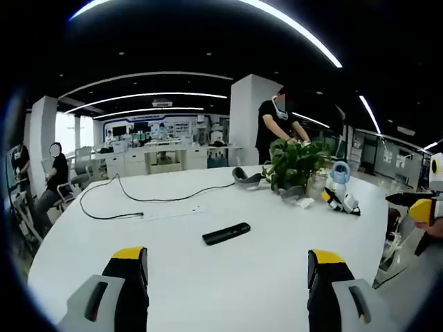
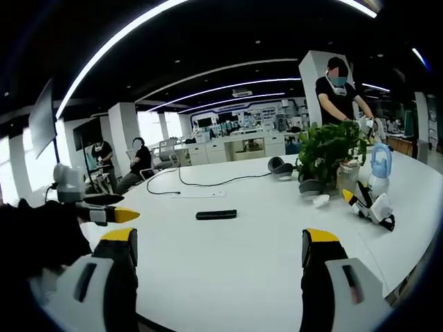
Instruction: Press the specified remote control buttons in sequence, fully releasing each button before pressing the next.
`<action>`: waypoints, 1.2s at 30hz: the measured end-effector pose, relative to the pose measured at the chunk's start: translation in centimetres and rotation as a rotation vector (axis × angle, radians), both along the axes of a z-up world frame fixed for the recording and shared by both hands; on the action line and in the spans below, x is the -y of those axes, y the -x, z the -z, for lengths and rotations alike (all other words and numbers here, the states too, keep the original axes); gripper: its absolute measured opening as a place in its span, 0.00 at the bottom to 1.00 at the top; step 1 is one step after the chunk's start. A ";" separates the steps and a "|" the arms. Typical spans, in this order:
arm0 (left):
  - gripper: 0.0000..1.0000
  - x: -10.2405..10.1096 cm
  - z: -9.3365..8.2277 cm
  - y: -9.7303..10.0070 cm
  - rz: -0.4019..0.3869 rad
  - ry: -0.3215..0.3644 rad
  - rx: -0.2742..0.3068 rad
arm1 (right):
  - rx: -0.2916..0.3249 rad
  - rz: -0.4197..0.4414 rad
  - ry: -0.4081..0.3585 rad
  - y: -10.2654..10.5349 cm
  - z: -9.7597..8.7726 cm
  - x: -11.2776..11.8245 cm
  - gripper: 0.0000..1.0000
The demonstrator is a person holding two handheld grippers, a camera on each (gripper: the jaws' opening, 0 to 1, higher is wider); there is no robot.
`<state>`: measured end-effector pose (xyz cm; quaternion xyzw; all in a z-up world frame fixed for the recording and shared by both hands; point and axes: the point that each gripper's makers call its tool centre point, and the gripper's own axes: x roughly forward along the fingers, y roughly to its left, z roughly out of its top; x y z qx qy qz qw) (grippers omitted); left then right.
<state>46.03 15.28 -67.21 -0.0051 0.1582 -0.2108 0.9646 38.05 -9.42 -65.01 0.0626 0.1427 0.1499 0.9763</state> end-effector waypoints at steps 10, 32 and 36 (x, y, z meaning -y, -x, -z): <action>1.00 -2.5 -0.3 5.4 -0.097 -0.024 -0.035 | 0.003 -0.011 0.005 0.1 0.0 -0.2 1.00; 0.98 -7.2 -0.8 9.5 -0.259 -0.100 0.041 | 0.007 -0.028 -0.004 0.3 -0.4 -0.3 1.00; 0.98 -7.0 -0.6 10.3 -0.241 -0.152 0.036 | 0.011 -0.017 0.015 0.4 -0.4 0.2 1.00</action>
